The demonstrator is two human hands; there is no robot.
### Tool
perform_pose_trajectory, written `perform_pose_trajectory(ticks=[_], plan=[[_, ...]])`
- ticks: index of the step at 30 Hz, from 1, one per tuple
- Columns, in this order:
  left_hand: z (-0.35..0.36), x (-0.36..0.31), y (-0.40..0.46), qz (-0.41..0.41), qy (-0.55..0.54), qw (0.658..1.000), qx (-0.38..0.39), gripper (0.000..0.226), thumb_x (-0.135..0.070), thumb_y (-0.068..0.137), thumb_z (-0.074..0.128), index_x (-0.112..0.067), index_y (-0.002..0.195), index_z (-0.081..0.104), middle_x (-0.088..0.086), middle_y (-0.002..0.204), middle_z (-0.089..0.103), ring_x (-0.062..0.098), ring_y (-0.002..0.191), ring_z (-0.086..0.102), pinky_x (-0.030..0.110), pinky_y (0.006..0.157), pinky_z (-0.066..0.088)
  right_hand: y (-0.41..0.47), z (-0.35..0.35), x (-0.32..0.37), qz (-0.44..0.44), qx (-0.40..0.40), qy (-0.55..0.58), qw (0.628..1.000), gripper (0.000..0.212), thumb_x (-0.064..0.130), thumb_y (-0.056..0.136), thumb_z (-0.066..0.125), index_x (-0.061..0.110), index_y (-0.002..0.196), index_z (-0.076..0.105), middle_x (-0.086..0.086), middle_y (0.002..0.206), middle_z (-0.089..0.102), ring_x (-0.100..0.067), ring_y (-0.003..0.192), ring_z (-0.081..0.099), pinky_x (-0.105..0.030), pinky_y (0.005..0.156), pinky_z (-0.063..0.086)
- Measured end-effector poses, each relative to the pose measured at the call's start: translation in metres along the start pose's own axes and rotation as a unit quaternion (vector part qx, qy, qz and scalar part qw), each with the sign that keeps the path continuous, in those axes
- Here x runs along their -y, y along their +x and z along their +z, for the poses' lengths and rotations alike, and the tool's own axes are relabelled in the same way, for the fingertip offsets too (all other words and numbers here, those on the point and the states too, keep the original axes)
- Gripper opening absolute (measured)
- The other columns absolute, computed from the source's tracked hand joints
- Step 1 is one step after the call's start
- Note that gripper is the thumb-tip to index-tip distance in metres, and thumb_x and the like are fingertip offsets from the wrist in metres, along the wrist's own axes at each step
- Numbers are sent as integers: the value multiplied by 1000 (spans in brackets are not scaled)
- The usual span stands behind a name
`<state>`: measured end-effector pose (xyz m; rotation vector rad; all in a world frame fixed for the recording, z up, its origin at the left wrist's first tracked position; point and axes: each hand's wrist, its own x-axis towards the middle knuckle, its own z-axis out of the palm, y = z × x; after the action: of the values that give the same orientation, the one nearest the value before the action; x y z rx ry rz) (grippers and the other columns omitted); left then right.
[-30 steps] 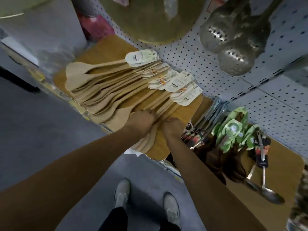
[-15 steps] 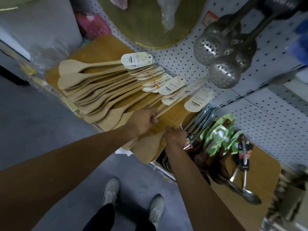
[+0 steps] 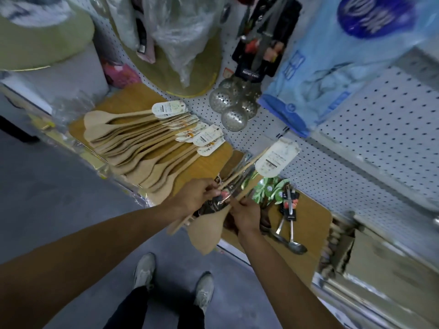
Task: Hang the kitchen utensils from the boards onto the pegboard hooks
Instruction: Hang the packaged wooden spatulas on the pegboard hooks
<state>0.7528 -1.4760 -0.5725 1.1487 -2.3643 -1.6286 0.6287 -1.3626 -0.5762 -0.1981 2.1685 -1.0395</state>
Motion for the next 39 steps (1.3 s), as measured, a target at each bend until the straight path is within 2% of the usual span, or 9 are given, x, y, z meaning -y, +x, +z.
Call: perform_pose_trajectory(ticks=[5, 9, 14, 17, 21, 25, 31, 35, 39], plan=[[30, -48, -53, -2, -52, 999, 10, 8, -22, 89, 73, -21, 84, 67, 1, 85, 69, 13, 80, 64, 25, 73, 46, -43, -75, 2, -9, 37, -15, 999, 32, 16, 84, 70, 11, 56, 55, -13, 59, 57, -24, 60, 54, -35, 60, 38], [58, -85, -81, 20, -89, 996, 17, 26, -17, 79, 81, -41, 72, 72, 19, 102, 73, 18, 101, 67, 33, 87, 51, -69, -136, -3, -53, 62, -20, 996, 11, 21, 73, 74, 11, 76, 70, -11, 75, 73, -30, 74, 70, -47, 70, 56], [96, -152, -98, 65, -74, 994, 50, 22, -1, 75, 83, -7, 83, 64, -3, 65, 57, -6, 61, 56, 16, 67, 43, -114, -220, -1, -126, 59, 28, 990, 20, 4, 75, 73, 21, 74, 62, 5, 65, 70, -22, 69, 68, -39, 65, 58], [116, -190, -104, 121, -62, 988, 77, 26, -21, 69, 87, -17, 78, 63, -9, 60, 56, 9, 66, 56, 26, 69, 41, -142, -264, -4, -126, 30, 52, 990, 13, 1, 84, 67, 11, 79, 61, -6, 71, 68, -24, 65, 66, -39, 61, 56], [142, -241, -115, 178, -39, 976, 122, 20, -9, 78, 82, -9, 80, 62, -11, 57, 58, 0, 61, 56, 17, 63, 40, -170, -316, -21, -128, -56, 65, 988, 14, 4, 88, 61, 10, 76, 64, -9, 66, 67, -29, 61, 63, -49, 61, 55], [171, -287, -132, 226, -48, 959, 166, 8, -12, 89, 71, -11, 84, 65, 4, 69, 70, 10, 68, 66, 22, 62, 48, -196, -364, -35, -149, -92, 79, 981, 8, 11, 84, 64, 18, 83, 68, -8, 72, 71, -33, 70, 69, -54, 69, 58], [223, -333, -161, 275, -44, 941, 193, 10, -13, 90, 69, -21, 96, 67, -7, 79, 71, 13, 83, 71, 38, 79, 54, -226, -426, -65, -164, -178, 136, 961, 15, 16, 92, 64, 12, 79, 59, -17, 74, 66, -40, 72, 68, -55, 67, 58], [259, -358, -180, 277, -54, 935, 216, 16, -1, 92, 65, -11, 104, 62, -8, 79, 63, 1, 71, 66, 27, 71, 51, -239, -463, -91, -174, -216, 177, 944, 24, 26, 98, 57, 6, 86, 54, -16, 76, 63, -40, 76, 66, -51, 70, 59], [300, -387, -189, 298, -53, 924, 233, 20, -3, 91, 66, -16, 105, 60, -3, 89, 66, 1, 80, 68, 21, 76, 55, -244, -507, -123, -182, -235, 195, 935, 18, 24, 97, 59, 8, 88, 58, -13, 78, 66, -39, 81, 67, -54, 75, 58]])
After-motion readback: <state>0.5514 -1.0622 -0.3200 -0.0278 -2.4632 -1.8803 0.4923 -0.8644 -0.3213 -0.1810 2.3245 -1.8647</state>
